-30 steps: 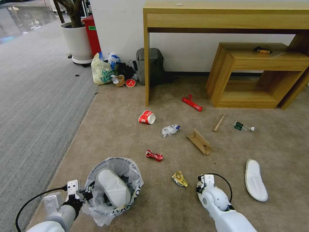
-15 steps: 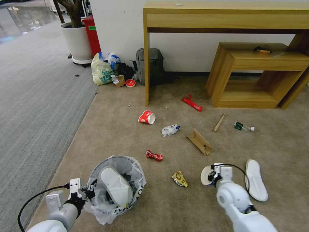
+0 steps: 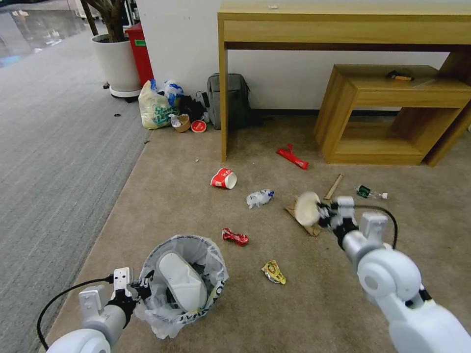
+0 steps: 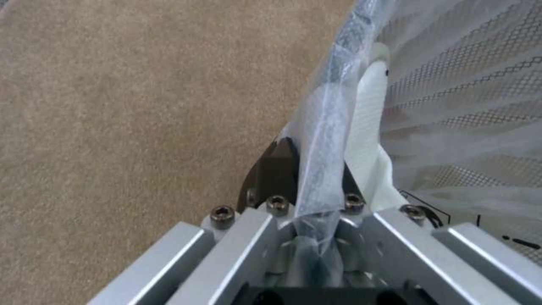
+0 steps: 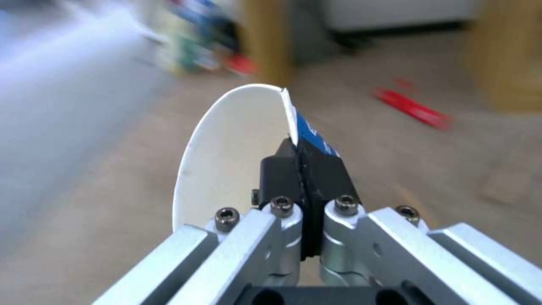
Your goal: Pick up the trash bin and place the garbage on the floor into it.
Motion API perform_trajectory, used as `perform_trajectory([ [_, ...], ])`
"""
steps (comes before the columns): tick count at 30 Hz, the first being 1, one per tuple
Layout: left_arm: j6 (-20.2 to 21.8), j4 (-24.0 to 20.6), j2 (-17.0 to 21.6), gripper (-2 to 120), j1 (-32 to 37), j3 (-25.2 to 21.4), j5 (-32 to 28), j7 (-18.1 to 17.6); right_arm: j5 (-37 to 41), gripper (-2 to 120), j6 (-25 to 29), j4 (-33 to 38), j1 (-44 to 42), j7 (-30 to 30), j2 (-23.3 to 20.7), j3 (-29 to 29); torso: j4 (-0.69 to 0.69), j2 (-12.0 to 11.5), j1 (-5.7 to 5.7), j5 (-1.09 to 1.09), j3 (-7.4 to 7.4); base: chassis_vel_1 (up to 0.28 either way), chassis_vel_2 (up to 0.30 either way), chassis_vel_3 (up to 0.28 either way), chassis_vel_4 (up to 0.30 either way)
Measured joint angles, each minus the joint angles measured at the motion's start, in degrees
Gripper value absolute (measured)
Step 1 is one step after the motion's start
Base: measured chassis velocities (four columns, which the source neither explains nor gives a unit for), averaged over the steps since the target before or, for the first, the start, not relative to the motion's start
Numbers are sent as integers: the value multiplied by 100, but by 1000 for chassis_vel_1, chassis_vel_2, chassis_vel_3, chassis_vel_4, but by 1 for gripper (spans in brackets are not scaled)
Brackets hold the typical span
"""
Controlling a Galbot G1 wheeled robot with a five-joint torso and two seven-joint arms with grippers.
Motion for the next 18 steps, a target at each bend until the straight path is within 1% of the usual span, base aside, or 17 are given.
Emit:
perform_trajectory([
  [2, 14, 26, 0, 0, -38, 67, 29, -34, 421, 0, 83, 157, 257, -130, -38, -325, 0, 0, 0, 0, 0, 0, 0, 0, 0],
  [3, 14, 26, 0, 0, -38, 67, 29, -34, 421, 0, 83, 157, 257, -130, -38, -325, 0, 0, 0, 0, 0, 0, 0, 0, 0],
  [6, 26, 48, -6, 0, -87, 185, 68, -101, 857, 0, 140, 325, 391, -427, -34, -727, 0, 0, 0, 0, 0, 0, 0, 0, 0],
  [8, 30, 50, -12, 0, -100, 229, 78, -124, 970, 0, 145, 377, 388, -545, -30, -835, 0, 0, 0, 0, 0, 0, 0, 0, 0],
  [10, 35, 50, -22, 0, -123, 321, 103, -170, 1139, 0, 153, 479, 311, -823, -29, -1037, -1, 0, 0, 0, 0, 0, 0, 0, 0],
  [11, 35, 50, -22, 0, -123, 321, 103, -170, 1139, 0, 153, 479, 311, -823, -29, -1037, -1, 0, 0, 0, 0, 0, 0, 0, 0],
  [14, 43, 64, -46, 0, -138, 430, 144, -235, 1313, 0, 153, 679, 10, -1117, -103, -1264, -1, 0, 0, 1, 0, 0, 0, 0, 0],
  [15, 43, 64, -46, 0, -138, 430, 144, -235, 1313, 0, 153, 679, 10, -1117, -103, -1264, -1, 0, 0, 1, 0, 0, 0, 0, 0],
  [18, 43, 70, -83, 0, -136, 495, 200, -246, 1379, 0, 95, 788, -354, -1158, -210, -1486, -2, 0, 0, 1, 0, 0, 0, 0, 0],
])
